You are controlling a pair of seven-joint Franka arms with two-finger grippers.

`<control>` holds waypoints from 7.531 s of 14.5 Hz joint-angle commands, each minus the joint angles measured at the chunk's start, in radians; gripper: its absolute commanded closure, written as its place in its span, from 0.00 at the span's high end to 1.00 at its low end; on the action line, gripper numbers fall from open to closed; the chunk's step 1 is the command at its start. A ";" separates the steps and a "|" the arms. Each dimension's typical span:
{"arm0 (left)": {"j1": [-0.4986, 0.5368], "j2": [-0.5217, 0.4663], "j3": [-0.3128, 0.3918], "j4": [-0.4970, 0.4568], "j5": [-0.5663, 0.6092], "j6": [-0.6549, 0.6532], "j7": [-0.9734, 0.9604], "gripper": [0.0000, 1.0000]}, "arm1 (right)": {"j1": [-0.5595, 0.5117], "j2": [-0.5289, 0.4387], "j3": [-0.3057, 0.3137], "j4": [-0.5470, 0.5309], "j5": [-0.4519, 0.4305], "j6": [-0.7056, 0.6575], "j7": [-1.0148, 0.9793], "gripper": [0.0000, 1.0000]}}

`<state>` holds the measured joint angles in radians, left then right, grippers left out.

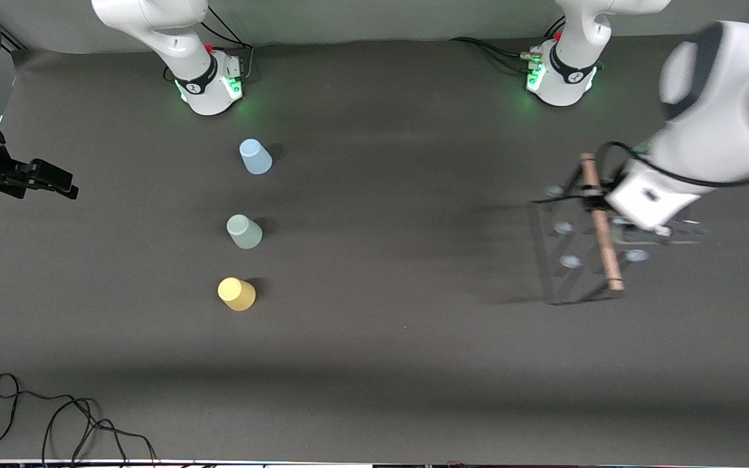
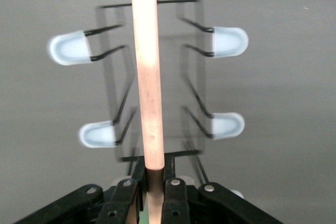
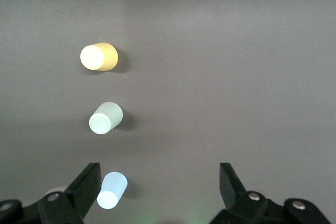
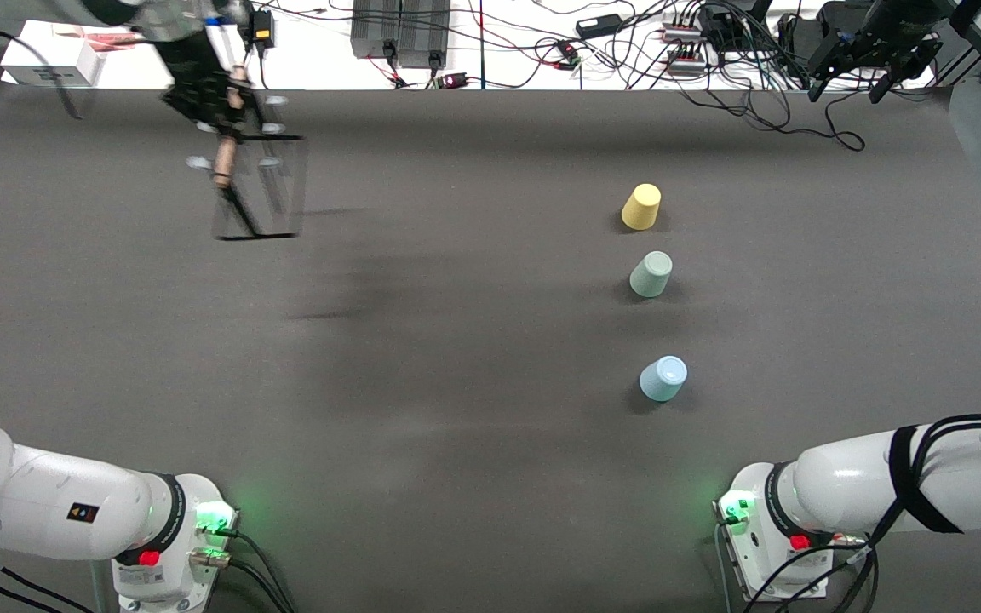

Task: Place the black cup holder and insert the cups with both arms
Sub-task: 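Grasp the rack handle with the left gripper and drag it toward the cups, then release the rack with the left gripper while the right gripper grasps the green cup, then carry the green cup with the right gripper onto a rack peg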

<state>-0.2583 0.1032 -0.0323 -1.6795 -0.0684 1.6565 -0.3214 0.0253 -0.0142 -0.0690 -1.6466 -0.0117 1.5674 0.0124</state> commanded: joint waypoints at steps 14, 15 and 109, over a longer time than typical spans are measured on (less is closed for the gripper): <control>-0.453 0.300 -0.026 0.068 -0.117 0.319 -0.473 0.00 | -0.012 -0.004 0.003 0.005 -0.011 -0.010 -0.017 1.00; -0.455 0.321 -0.038 0.087 -0.117 0.313 -0.473 0.00 | -0.013 -0.004 0.003 0.005 -0.011 -0.010 -0.017 1.00; 0.246 -0.102 0.037 -0.012 0.073 -0.017 0.320 1.00 | 0.780 0.268 -0.479 -0.398 0.281 0.729 0.241 1.00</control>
<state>0.0025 0.0017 -0.0023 -1.7029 0.0035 1.6609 -0.0029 0.8390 0.1681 -0.5277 -2.0780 0.1919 2.2542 0.3936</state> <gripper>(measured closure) 0.000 0.000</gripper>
